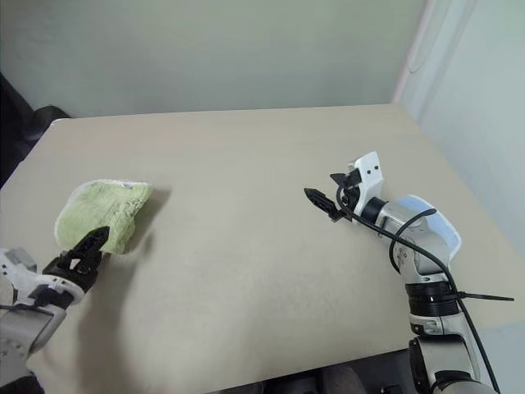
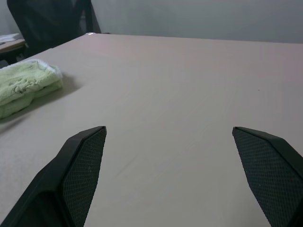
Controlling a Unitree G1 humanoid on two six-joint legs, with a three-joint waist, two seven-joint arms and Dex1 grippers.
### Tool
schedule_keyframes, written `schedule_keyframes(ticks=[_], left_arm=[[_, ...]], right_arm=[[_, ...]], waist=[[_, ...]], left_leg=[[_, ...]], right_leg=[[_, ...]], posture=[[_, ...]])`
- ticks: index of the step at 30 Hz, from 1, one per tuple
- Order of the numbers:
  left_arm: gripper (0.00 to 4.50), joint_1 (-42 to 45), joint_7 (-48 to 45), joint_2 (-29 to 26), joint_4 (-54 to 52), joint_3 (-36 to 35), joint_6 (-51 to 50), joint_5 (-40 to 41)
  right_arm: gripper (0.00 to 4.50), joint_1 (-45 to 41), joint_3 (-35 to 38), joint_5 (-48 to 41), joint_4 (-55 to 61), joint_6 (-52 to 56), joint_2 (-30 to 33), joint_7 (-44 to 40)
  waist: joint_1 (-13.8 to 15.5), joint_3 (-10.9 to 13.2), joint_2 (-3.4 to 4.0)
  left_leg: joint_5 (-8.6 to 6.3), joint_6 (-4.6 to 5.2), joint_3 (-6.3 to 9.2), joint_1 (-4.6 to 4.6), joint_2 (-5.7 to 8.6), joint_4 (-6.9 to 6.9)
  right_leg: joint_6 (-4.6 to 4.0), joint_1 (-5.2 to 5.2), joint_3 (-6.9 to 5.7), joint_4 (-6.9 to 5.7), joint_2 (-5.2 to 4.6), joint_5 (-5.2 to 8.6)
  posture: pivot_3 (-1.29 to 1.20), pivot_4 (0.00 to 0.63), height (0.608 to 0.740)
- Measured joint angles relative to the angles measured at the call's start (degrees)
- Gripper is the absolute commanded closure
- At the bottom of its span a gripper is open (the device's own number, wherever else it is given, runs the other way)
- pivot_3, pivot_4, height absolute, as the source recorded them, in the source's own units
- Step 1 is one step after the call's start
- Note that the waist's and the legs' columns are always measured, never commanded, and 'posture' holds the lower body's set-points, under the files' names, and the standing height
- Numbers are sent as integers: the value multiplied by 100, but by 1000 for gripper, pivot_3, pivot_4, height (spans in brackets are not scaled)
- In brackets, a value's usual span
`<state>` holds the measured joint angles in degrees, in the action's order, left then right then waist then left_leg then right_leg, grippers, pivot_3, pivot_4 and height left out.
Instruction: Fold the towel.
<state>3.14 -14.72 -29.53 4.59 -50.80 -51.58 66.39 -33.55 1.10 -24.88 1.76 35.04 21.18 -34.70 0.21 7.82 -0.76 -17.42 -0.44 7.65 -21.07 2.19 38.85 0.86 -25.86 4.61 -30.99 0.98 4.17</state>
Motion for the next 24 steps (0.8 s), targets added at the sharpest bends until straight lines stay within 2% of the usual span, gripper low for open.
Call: schedule_keyframes(ticks=[7, 9, 12, 15, 18, 21, 22, 24], left_arm=[[16, -1772, -1289, -126, -1194, 240, -283, 208], [16, -1867, -1544, -153, -1575, 344, -270, 219], [16, -1416, -1763, -511, -2212, 796, -18, 18], [16, -529, -1951, -966, -2284, 1695, 622, -950], [16, 214, -2160, -1158, -1934, 2536, 1154, -1829], [16, 795, -2518, -1151, -1435, 3186, 1514, -2327], [16, 978, -2641, -1138, -1243, 3368, 1644, -2473], [16, 1256, -2868, -1107, -853, 3660, 1938, -2805]], right_arm=[[0, 74, 77, -1, 41, 7, 232, 1], [0, 164, 185, -9, 57, 10, 391, -11], [0, 330, 309, -14, 99, 1, 731, -113], [0, 731, 506, -46, 148, -17, 1223, -433], [0, 981, 608, -88, 170, -15, 1520, -706], [0, 1010, 638, -67, 193, -63, 1630, -803], [0, 1010, 638, -46, 193, -103, 1635, -803], [0, 1023, 631, 10, 206, -166, 1617, -798]], waist=[[-34, 4, 8], [0, 9, 15], [99, 15, 27], [161, 11, 46], [123, 7, 54], [-10, 5, 46], [-45, 5, 45], [-91, 4, 46]], left_leg=[[-25, -22, 1, -4, -3, 1], [-29, -17, 13, -8, -4, 1], [-30, -17, 24, -8, -4, 5], [-29, -15, 26, -7, 0, 17], [-21, -13, 19, -8, 2, 19], [-15, -6, 12, -4, 0, 11], [8, 39, 11, 1, -1, 10], [14, 57, 10, 12, -4, 4]], right_leg=[[-5, -4, 3, 1, 1, 41], [-4, -9, 3, 1, 2, 63], [-5, 0, 8, -1, 2, 63], [-5, 22, 11, -3, 0, 63], [-5, 30, 7, -7, 1, 63], [-5, 28, -3, -4, 1, 63], [-5, 31, -6, -4, 1, 63], [-4, 25, -6, -4, 2, 62]], posture=[[0, 150, 740], [0, 150, 740], [0, 150, 740], [0, 150, 740], [0, 150, 740], [0, 150, 740], [0, 150, 740], [0, 150, 740]])
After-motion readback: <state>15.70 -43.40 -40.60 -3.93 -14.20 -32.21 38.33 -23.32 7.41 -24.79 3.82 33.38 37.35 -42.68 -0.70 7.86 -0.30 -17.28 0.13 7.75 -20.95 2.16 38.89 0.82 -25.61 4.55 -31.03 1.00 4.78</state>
